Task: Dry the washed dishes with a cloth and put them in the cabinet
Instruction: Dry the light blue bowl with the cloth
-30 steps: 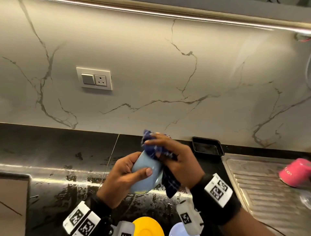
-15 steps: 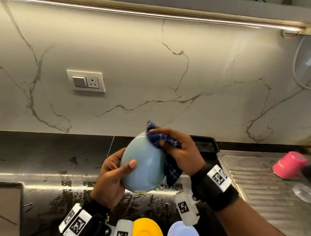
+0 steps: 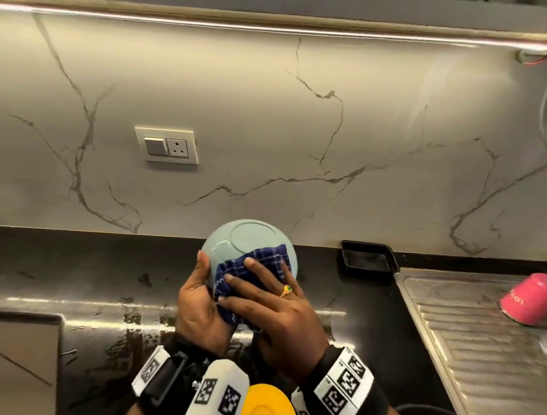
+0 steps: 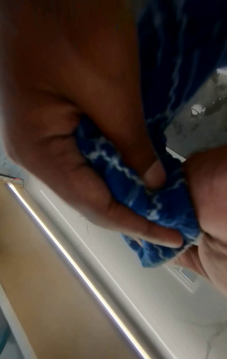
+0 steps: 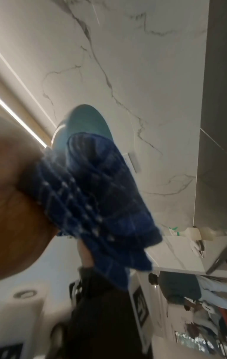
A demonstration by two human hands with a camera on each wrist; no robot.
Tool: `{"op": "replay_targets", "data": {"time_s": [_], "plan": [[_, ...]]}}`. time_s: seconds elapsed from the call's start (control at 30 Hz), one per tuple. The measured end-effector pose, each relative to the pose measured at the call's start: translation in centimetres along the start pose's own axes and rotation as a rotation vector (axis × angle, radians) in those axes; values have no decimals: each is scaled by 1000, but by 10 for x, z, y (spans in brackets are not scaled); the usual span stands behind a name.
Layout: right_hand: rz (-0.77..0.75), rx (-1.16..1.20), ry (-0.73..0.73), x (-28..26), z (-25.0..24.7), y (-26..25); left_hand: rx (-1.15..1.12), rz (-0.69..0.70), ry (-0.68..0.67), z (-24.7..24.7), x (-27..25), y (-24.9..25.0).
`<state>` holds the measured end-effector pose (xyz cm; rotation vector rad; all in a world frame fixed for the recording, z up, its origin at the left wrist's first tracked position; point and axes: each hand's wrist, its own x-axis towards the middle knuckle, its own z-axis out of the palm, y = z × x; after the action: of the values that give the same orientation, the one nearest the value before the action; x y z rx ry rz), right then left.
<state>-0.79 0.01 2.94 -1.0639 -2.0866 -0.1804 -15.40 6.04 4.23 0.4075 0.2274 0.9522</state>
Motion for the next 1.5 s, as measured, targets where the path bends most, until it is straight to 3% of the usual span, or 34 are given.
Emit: {"op": "replay_targets", "data": {"time_s": [0.07,0.13,0.3,0.37,0.47,0.53,0.67,0.73,0.8,0.9,1.0,1.07,1.13,1.23,1.3,1.4,1.5], "plan": [[5,37,26,-3,-6,10,-26,-1,-16,-1,4,1],[65,176,56,-13,-9,22,-57,61,200,-3,2,-4],[564,629,140,-16,-29,59,9,128,351,3,0,-13],[640,635,73,0,-38,74,131,75,305,5,-3,-17],[557,557,-40,25,-39,70,266,24,263,9,-2,-31],[423,490,-135,37,-35,51,191,13,282,12,1,-34],[2,292,-299,25,-19,23,-21,-27,328,7,4,-19],[-36,271,-334,4,-17,26,-23,-90,357,0,2,-11],[64,347,-258,-19,-19,32,-36,-31,402,-6,2,-5],[396,603,-37,-41,-21,44,27,56,459,-10,3,-5],[649,714,69,-37,-24,64,193,-8,435,-13,0,-14],[701,663,55,-24,-28,76,336,-41,380,-12,-4,-24],[678,588,2,-6,-31,77,449,-56,347,-11,-3,-33],[509,421,-155,19,-28,53,512,-3,376,-9,1,-42],[338,262,-225,26,-23,32,397,30,429,-6,3,-42],[80,58,-306,12,-14,8,170,-66,456,-4,2,-33],[-8,-80,-390,-15,-7,-1,144,-47,425,-10,0,-24]]}}
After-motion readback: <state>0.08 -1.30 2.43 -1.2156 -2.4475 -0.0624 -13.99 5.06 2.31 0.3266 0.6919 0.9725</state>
